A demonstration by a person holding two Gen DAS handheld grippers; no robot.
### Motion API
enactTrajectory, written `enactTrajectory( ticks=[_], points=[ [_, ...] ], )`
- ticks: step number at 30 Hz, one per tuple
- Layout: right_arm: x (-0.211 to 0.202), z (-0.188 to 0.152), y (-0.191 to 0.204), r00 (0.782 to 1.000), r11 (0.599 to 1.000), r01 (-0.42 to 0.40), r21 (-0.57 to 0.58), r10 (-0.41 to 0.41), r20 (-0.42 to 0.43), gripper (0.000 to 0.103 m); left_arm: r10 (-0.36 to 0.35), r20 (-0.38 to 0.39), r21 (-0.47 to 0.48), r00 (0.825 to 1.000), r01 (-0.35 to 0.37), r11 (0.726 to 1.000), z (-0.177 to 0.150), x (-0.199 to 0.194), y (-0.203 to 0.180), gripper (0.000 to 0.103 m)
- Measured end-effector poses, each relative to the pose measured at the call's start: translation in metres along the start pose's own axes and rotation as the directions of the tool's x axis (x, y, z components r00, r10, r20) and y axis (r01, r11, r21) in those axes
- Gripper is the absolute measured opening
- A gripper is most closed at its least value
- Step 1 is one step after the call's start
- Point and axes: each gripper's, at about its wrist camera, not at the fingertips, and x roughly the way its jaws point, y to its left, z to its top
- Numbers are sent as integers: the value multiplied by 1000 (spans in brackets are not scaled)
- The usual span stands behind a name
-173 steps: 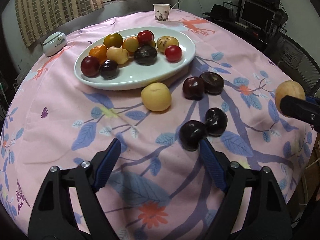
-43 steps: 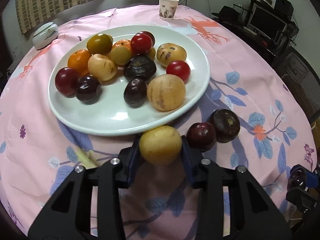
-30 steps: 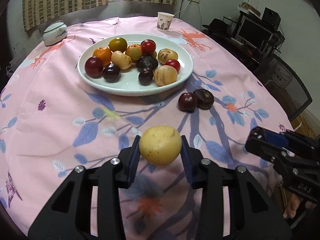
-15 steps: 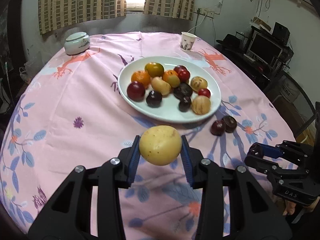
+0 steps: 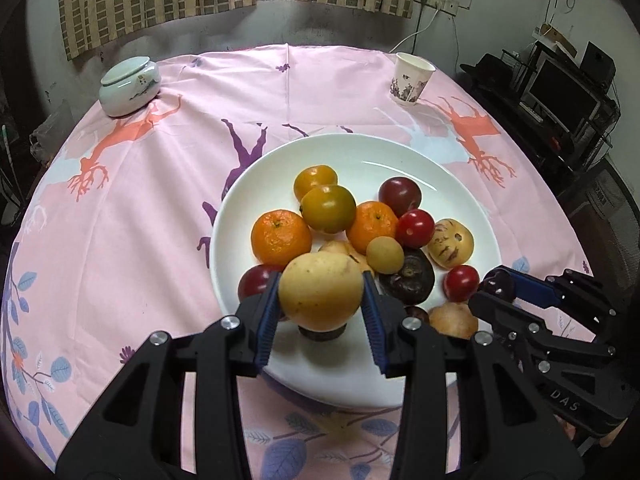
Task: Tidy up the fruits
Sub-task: 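Carry both fruits onto the white plate and open both tools, then grasp the dark purple round fruit with the right tool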
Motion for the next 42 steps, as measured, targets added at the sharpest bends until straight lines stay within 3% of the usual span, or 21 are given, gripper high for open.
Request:
enactTrajectory(
  ticks=[4,5,6,8,12,17,25,29,34,42],
  points=[
    [9,9,0,1000,1000,-14,-4,14,-7,35,8,-21,-10,1000,-8,1000,7,13,3,40],
    [12,9,0,1000,1000,-12,-2,12,-11,39,6,-22,-15,1000,-6,1000,9,13,4,49],
    [13,11,-2,1000,1000,-7,3,7,-8,50,4,-17,-19,1000,-5,1000,11,11,5,65],
    [7,12,-4,1000,1000,1,20,-2,22,60,10,18,-27,1000,-9,1000,12,1,7,75],
    [-15,13,-8,998,999,14,42,-17,62,60,-4,51,-32,999,6,999,7,-23,9,77],
    [-54,-6,-7,994,998,47,33,-50,97,61,-18,99,-55,995,24,998,-24,-58,10,87],
    [-102,-80,-3,989,994,93,59,-99,109,62,-23,128,-176,991,46,983,-98,-90,22,87],
    [-112,-114,5,988,992,94,81,-102,112,84,-13,120,-146,993,31,989,-125,-99,13,87],
    [-110,-126,17,988,992,118,52,-123,91,85,0,117,-113,993,14,993,-141,-105,5,88],
    [-96,-126,6,976,976,210,54,-213,49,91,11,111,-102,994,0,995,-146,-107,5,89]
  ],
)
